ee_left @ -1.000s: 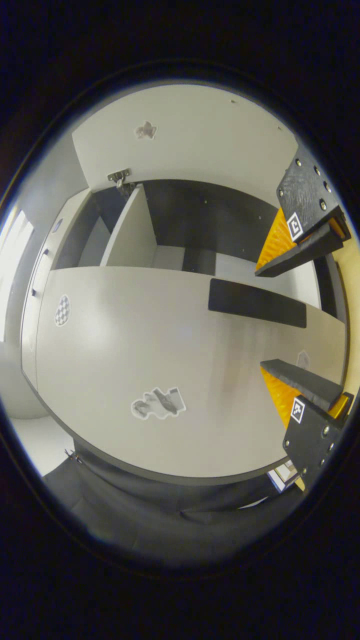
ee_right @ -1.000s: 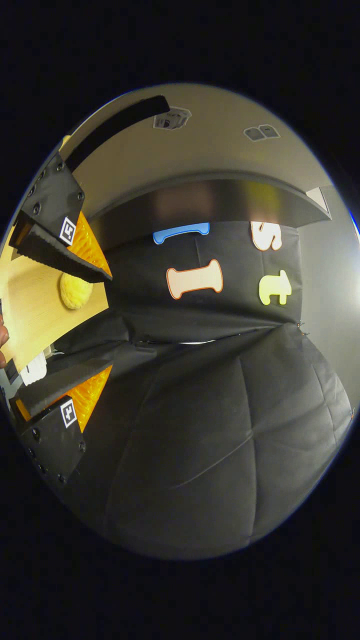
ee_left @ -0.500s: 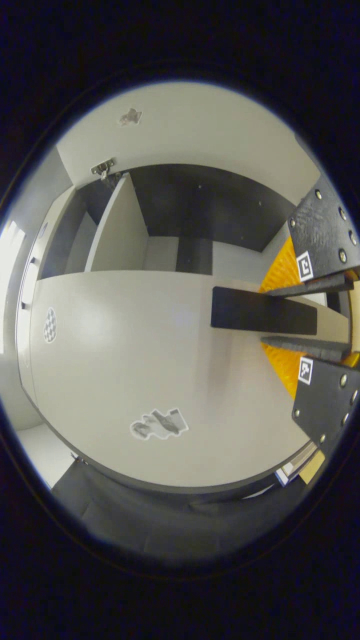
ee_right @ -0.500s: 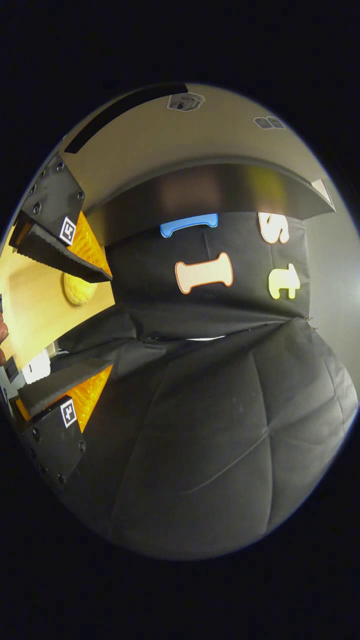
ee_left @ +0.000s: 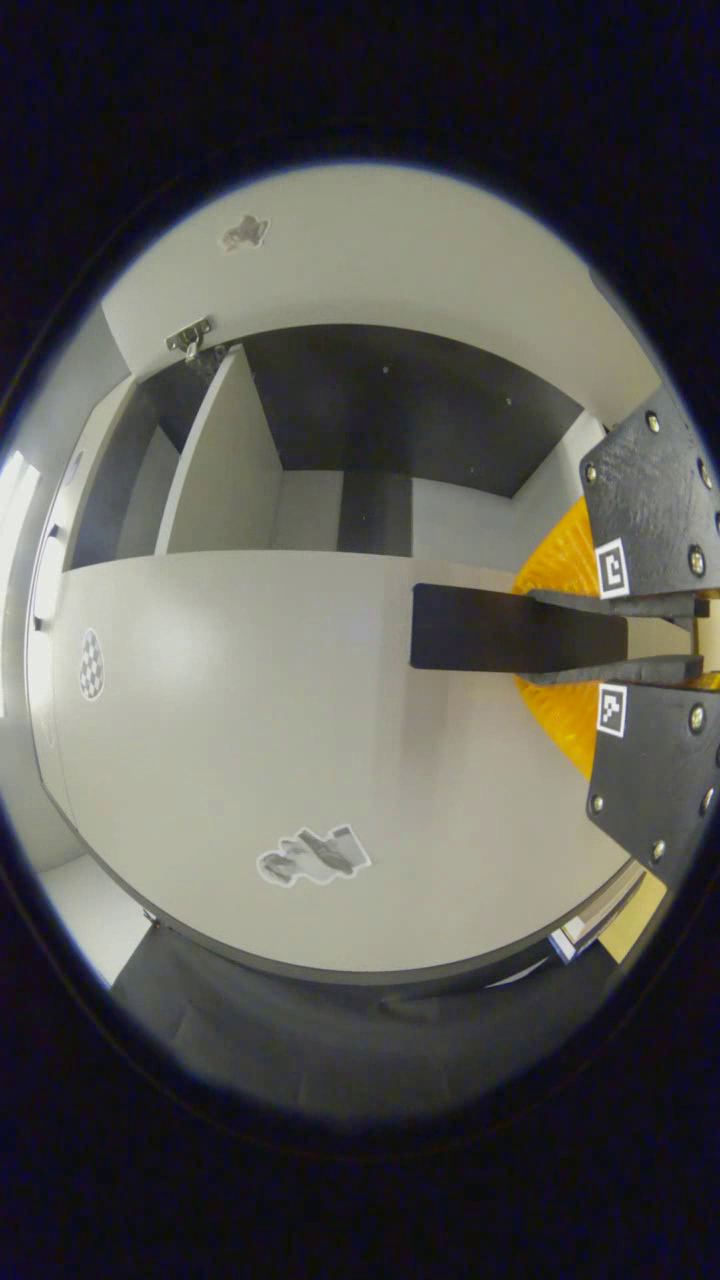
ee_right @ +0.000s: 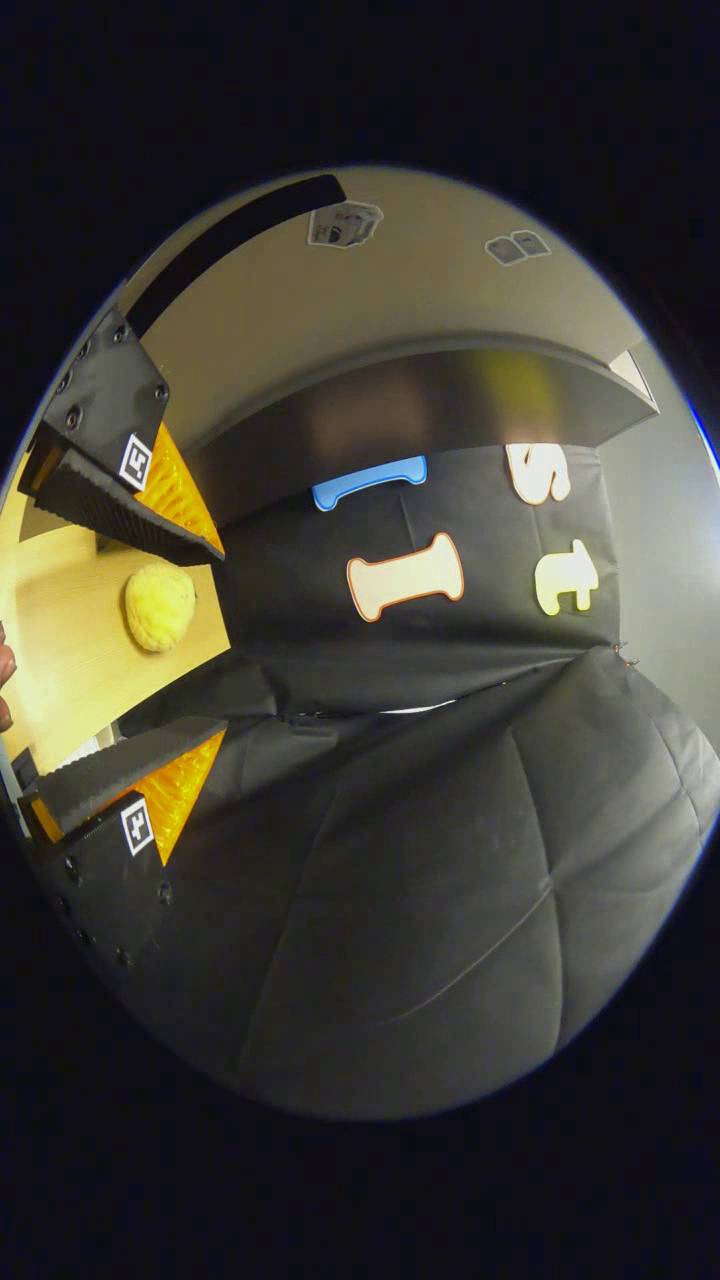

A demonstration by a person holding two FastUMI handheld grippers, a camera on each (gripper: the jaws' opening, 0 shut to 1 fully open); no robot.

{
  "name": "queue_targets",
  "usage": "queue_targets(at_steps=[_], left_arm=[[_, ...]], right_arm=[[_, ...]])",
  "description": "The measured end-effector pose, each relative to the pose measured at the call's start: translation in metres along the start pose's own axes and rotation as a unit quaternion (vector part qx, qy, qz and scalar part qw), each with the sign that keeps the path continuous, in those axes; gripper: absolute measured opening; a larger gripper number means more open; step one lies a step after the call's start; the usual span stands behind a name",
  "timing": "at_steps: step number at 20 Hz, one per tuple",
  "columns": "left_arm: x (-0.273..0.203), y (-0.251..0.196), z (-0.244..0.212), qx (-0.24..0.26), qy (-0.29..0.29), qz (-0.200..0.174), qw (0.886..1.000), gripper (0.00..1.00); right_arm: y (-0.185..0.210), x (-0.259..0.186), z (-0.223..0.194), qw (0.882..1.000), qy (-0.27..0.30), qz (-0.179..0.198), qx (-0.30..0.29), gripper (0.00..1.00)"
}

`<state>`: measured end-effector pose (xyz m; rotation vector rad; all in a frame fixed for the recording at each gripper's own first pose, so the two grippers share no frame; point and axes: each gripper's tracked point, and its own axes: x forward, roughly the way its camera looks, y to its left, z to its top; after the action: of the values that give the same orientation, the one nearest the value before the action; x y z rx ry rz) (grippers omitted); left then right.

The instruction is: Open the right door of the double-door shoe cabinet with the right hand, and open the left door with the left hand.

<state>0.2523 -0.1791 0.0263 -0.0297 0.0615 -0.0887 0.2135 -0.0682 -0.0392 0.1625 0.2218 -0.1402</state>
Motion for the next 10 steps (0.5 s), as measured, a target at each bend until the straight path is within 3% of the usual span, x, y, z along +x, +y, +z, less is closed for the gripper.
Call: queue_targets(at_steps=[10], left_arm=[[-0.021, 0.004, 0.000, -0.016, 0.000, -0.019, 1.000, 0.16]], right_arm=[[0.007, -0.037, 0.002, 1.000, -0.014, -0.016, 0.010, 0.95]])
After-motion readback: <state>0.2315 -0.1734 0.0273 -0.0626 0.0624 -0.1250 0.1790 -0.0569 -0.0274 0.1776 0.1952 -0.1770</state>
